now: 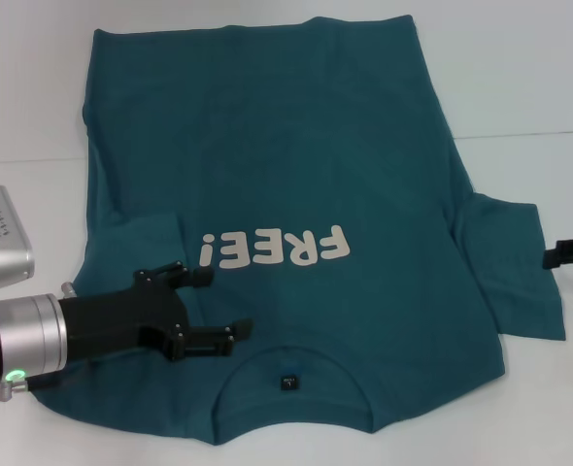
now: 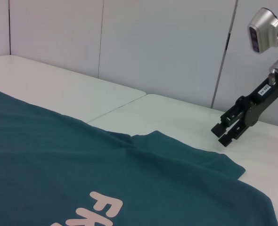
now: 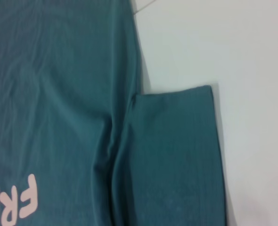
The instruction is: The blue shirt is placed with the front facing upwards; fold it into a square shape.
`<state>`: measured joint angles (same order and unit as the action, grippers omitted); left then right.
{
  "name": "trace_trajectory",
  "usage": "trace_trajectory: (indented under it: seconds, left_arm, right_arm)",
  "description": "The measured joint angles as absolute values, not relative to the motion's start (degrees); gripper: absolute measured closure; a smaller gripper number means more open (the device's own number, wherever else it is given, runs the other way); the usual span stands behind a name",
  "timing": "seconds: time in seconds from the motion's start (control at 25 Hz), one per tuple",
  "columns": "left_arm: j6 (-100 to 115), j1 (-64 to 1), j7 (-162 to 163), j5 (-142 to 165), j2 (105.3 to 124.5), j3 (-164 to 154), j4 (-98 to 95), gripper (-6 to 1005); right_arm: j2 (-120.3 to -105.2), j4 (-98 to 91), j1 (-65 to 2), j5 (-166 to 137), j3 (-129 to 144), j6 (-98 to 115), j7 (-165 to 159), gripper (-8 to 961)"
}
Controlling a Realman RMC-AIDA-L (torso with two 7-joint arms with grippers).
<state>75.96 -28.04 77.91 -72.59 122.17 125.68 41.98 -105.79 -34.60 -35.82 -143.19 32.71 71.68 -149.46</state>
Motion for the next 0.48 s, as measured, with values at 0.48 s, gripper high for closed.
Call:
trace_trajectory:
  seconds: [0.48]
  left_arm:
    - [76.12,-28.02,77.87,-72.46,122.0,125.68,41.87,49]
  right_arm:
    - [-107.56,-33.16,-37.15,-144.63,34.21,68.07,-149.41,72]
